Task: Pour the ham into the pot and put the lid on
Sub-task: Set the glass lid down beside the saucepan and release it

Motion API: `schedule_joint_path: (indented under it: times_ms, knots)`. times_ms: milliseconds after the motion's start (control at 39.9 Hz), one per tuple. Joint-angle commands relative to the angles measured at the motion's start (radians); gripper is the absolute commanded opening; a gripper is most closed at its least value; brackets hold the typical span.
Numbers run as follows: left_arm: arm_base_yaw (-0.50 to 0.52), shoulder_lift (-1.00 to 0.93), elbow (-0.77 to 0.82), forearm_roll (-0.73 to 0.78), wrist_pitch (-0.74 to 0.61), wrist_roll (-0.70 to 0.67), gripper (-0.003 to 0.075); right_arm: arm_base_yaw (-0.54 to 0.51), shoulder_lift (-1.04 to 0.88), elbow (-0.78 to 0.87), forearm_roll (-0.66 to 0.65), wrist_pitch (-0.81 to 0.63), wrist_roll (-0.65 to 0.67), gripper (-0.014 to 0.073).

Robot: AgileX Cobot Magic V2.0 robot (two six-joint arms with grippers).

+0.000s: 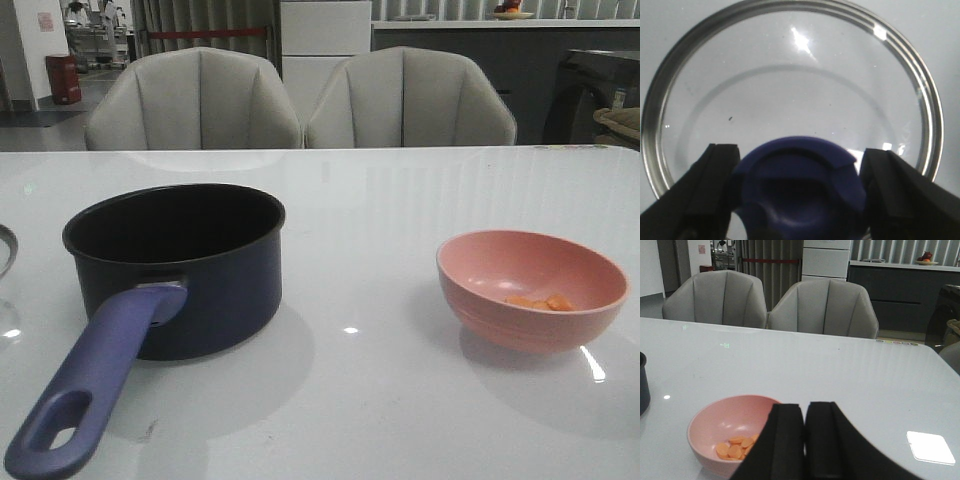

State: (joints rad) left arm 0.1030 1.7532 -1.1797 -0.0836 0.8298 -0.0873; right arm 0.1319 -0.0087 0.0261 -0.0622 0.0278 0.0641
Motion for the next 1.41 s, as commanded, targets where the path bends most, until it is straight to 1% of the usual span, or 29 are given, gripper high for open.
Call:
schedule_joint_path:
  times_ms: [0, 351, 703, 778, 828, 878, 903, 1004, 1029, 1079, 1380]
  knots:
    - [-0.001, -0.013, -0.017, -0.014, -0.047, 0.001, 0.0189, -0.007, -0.021, 0.01, -0.01, -0.083, -0.003, 0.016]
    - [-0.005, 0.075, -0.017, -0.012, -0.03, 0.017, 0.0209, -0.007, -0.021, 0.01, -0.01, -0.083, -0.003, 0.016]
    - [-0.072, 0.079, -0.017, 0.003, -0.043, 0.019, 0.0213, -0.007, -0.021, 0.01, -0.01, -0.083, -0.003, 0.016]
    - [-0.082, 0.079, -0.019, 0.011, -0.043, 0.019, 0.0251, -0.007, -0.021, 0.01, -0.01, -0.083, -0.003, 0.016]
    - [-0.086, 0.079, -0.019, 0.015, -0.043, 0.019, 0.0311, -0.007, -0.021, 0.01, -0.01, -0.083, -0.003, 0.016]
    - [-0.088, 0.079, -0.019, 0.018, -0.039, 0.019, 0.0391, -0.007, -0.021, 0.01, -0.01, -0.083, -0.003, 0.016]
    - [-0.088, 0.079, -0.019, 0.018, -0.037, 0.019, 0.0454, -0.007, -0.021, 0.01, -0.01, -0.083, -0.003, 0.016]
    - [-0.088, 0.079, -0.019, 0.018, -0.022, 0.019, 0.0617, -0.007, -0.021, 0.01, -0.01, -0.083, -0.003, 0.016]
    - [-0.088, 0.079, -0.019, 0.02, -0.021, 0.019, 0.0644, -0.007, -0.021, 0.01, -0.01, -0.083, -0.003, 0.016]
    - [-0.088, 0.079, -0.019, 0.028, -0.021, 0.023, 0.0662, -0.007, -0.021, 0.01, -0.01, -0.083, -0.003, 0.016]
    - [-0.089, 0.044, -0.035, 0.036, 0.023, 0.023, 0.066, -0.007, -0.021, 0.01, -0.01, -0.083, -0.003, 0.016]
